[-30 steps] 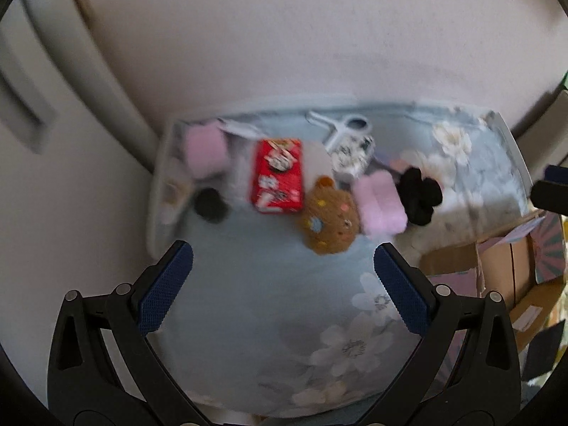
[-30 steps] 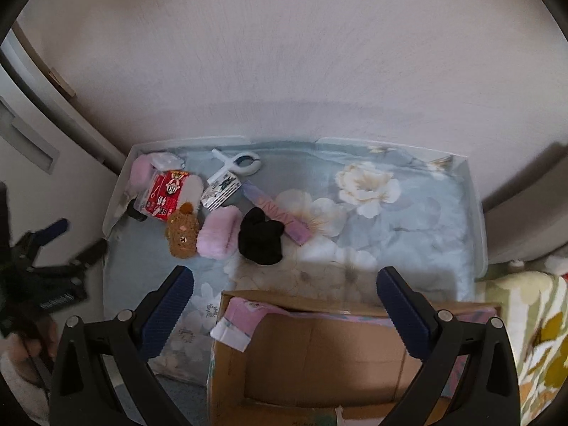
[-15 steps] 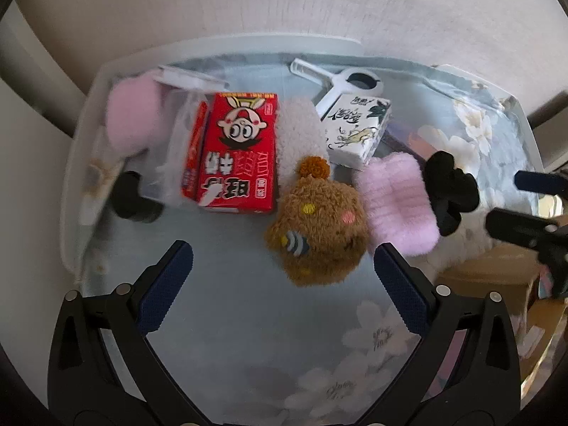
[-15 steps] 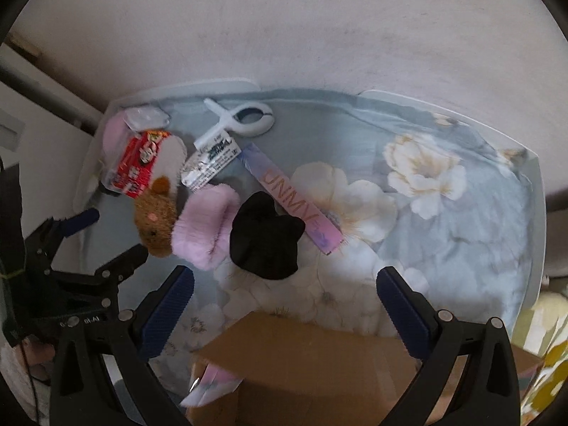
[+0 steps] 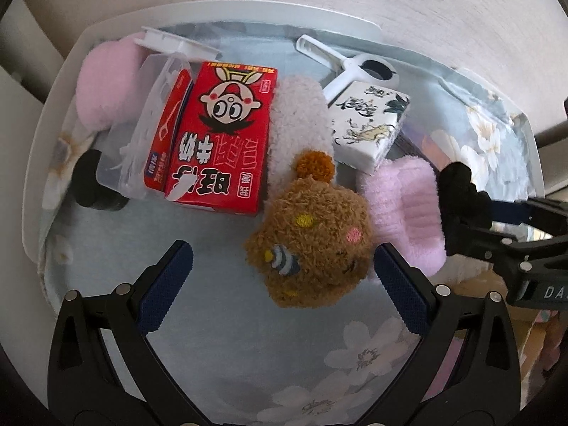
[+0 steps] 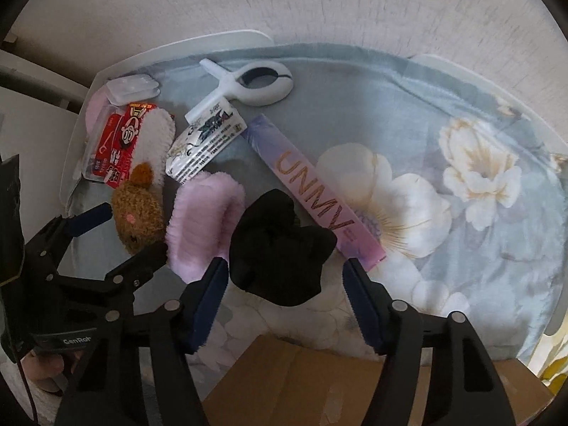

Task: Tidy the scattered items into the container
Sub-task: 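Grasp the brown teddy bear with the left gripper while the right grasps the black plush, then lift the bear and black plush and carry both over the cardboard box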

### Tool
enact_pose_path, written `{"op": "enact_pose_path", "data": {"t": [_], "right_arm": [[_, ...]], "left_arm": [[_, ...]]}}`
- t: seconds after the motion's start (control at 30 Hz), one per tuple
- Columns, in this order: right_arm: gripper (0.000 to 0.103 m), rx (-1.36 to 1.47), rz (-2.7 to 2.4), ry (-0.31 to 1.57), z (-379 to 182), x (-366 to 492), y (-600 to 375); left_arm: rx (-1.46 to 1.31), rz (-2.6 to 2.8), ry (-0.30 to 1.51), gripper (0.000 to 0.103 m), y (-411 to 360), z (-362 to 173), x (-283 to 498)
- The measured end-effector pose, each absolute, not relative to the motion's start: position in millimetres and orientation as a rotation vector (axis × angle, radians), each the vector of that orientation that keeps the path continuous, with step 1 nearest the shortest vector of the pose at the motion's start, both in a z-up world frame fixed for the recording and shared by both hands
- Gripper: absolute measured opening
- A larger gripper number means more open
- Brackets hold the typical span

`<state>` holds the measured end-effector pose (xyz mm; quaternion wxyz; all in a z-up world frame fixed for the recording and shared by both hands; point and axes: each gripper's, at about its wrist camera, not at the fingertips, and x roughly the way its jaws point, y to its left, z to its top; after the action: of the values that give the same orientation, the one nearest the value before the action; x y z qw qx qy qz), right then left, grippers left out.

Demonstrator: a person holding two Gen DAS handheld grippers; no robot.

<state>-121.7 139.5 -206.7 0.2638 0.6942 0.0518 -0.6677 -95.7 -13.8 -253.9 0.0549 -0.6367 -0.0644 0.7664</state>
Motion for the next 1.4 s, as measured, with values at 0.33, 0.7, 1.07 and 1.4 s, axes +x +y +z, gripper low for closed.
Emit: {"op": "enact_pose_path", "data": {"t": [0.33, 0.7, 1.07, 1.4], "right_arm": [[0.044, 1.898, -1.745, 0.154, -207, -129, 140], [0.016, 1.866, -1.778, 0.181, -188, -136, 147], [0.016, 1.849, -1.834, 0.141, -161, -141, 166], [0.016, 1.793, -1.905, 0.093, -139, -111, 174]], "left_arm": [[-1.977, 2.3, -0.306, 0.073, -25, -261, -98], [-1.947, 2.237, -0.355, 0.04, -31, -255, -90], [-1.865, 2.268, -0.376, 0.04, -44, -217, -79], [-1.792, 2.341, -0.383, 0.04, -50, -187, -70]]}}
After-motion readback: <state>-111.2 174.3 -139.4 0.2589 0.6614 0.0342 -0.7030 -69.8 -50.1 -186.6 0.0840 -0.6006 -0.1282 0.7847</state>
